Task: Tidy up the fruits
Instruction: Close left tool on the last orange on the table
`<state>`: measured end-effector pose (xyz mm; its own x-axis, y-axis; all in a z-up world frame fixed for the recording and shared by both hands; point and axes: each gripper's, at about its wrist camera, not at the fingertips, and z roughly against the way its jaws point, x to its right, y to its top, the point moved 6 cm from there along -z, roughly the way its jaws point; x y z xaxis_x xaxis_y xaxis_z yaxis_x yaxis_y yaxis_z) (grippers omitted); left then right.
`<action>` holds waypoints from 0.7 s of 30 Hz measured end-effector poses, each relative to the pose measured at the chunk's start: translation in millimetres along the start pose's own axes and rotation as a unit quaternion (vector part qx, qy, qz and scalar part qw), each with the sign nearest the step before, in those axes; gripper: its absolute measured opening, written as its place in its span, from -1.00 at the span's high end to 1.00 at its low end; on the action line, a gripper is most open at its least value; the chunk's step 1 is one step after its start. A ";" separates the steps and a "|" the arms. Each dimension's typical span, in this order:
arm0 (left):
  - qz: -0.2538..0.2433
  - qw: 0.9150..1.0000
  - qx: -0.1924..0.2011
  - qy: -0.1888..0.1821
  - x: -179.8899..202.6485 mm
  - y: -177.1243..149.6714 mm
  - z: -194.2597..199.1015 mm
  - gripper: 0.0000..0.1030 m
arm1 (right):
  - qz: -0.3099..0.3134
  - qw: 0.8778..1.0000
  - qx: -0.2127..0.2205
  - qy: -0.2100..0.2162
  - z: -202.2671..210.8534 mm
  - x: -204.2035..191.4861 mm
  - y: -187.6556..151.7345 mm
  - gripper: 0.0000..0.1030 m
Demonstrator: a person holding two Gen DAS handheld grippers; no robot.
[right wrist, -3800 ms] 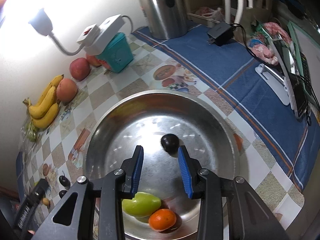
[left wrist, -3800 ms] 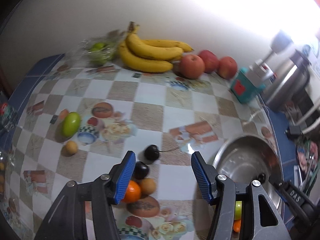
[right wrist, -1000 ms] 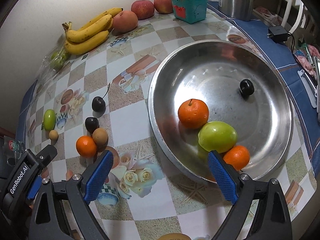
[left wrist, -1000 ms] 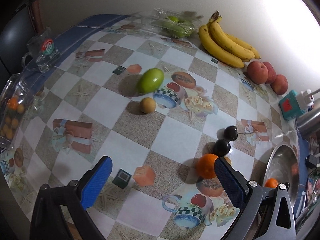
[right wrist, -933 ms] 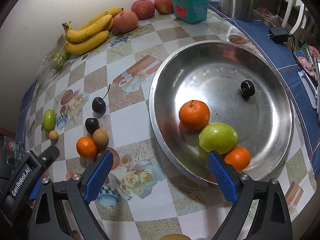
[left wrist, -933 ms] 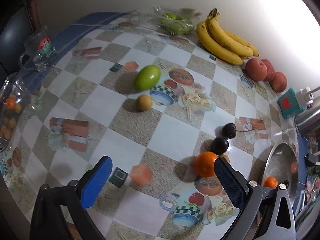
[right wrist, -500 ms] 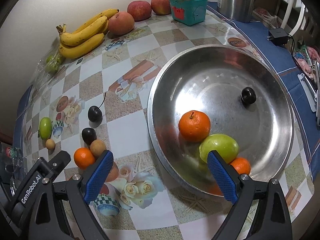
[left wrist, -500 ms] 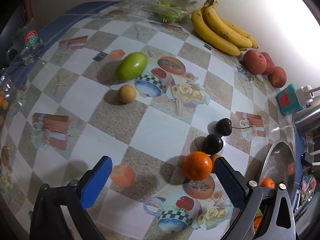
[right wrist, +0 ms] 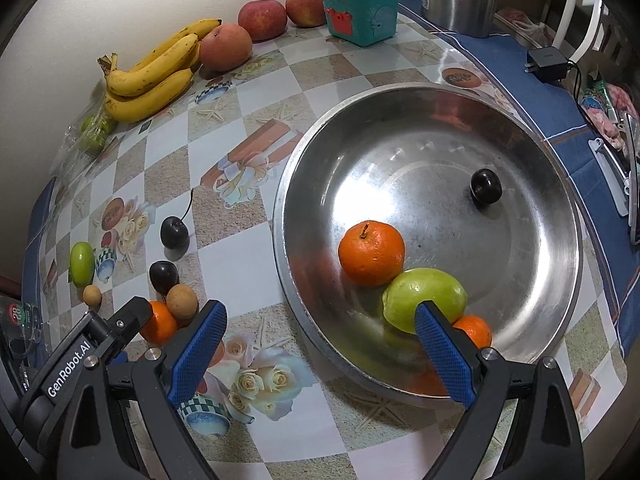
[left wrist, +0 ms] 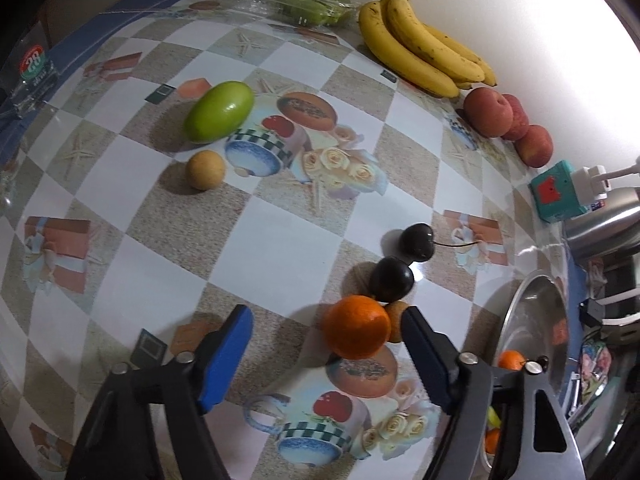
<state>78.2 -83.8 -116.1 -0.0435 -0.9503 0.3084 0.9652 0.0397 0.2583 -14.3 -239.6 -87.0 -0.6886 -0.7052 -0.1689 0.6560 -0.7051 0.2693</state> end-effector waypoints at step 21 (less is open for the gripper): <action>-0.008 0.999 -0.002 -0.035 10.6 1.8 0.9 0.25 | 0.004 1.000 -0.001 -0.001 -1.0 -0.7 0.3 -0.85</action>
<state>79.2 -93.5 -111.5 -0.0763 -0.9270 0.3672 0.9654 0.0234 0.2598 -13.3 -239.4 -87.8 -0.6847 -0.7100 -0.1647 0.6613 -0.7002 0.2693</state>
